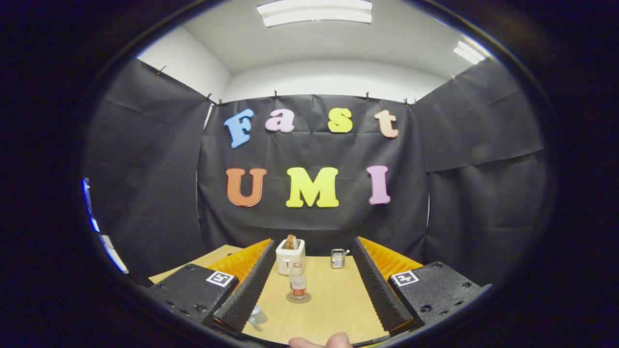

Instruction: Take the bottle from table, then pour the juice into the cup, finally place the bottle on the coaster

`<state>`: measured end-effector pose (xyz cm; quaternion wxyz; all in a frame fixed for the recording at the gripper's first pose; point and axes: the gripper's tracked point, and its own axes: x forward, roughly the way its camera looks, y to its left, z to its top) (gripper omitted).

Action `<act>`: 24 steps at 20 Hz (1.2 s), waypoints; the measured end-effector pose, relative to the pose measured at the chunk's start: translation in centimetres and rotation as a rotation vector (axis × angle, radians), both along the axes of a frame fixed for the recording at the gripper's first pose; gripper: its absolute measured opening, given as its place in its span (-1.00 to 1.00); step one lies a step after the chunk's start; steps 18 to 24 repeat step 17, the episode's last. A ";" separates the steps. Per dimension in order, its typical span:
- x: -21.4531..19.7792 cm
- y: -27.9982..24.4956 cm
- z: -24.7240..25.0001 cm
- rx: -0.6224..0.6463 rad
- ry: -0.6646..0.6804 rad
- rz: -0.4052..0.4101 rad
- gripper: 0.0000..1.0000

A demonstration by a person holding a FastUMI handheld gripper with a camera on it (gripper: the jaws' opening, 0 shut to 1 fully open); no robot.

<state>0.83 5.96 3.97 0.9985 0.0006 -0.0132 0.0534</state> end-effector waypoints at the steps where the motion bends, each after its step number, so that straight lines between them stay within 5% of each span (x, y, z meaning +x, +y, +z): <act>1: -0.3 -0.1 -0.2 -0.012 -0.001 -0.004 1.00; 24: -1.4 -0.5 -0.1 0.004 -0.016 -0.060 1.00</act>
